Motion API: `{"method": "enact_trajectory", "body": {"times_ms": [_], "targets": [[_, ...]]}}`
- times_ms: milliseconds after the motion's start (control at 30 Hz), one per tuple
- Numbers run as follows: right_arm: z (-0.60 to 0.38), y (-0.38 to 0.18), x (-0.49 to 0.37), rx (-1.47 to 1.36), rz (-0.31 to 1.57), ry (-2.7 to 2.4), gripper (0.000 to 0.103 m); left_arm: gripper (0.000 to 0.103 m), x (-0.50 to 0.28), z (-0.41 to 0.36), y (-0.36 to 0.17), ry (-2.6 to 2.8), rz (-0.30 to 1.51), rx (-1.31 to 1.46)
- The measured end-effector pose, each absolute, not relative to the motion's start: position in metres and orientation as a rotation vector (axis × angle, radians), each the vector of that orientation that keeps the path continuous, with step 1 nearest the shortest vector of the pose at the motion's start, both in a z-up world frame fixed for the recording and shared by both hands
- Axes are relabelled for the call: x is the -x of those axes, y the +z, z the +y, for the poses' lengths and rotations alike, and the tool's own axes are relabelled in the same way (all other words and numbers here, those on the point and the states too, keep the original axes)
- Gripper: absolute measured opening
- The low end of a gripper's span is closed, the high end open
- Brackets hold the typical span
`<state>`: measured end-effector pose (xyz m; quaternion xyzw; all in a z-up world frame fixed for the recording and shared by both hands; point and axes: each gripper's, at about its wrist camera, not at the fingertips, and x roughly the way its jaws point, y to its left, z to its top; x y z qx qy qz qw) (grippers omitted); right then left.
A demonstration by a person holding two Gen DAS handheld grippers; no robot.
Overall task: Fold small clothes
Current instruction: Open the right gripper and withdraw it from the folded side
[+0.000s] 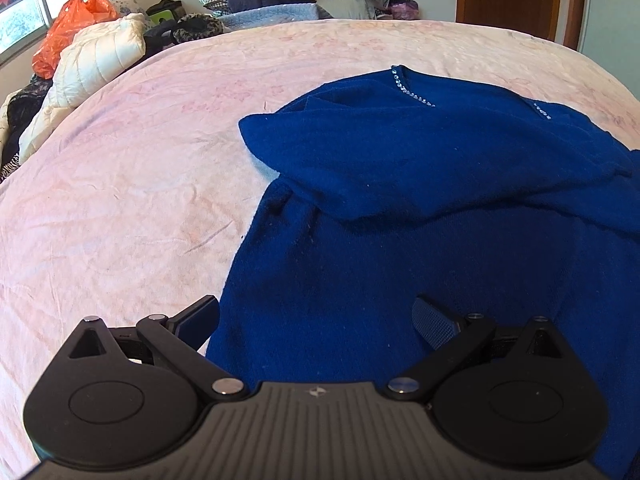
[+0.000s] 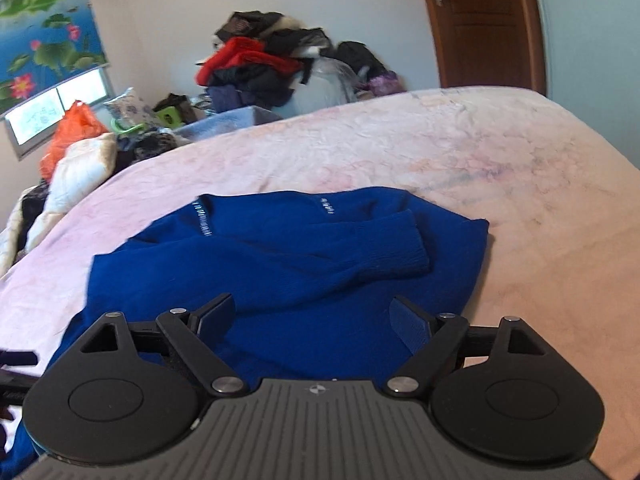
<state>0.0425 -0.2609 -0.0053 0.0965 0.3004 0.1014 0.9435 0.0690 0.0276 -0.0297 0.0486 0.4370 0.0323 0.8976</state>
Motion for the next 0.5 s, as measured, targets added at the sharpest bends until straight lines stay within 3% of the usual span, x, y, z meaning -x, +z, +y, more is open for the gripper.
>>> {"method": "enact_trajectory", "body": {"times_ms": [500], "targets": [[-0.285,0.033,0.078,-0.292,0.58,0.383,0.098,0.103,-0.037,0.024,-0.027,0.027,0.896,-0.125]]}}
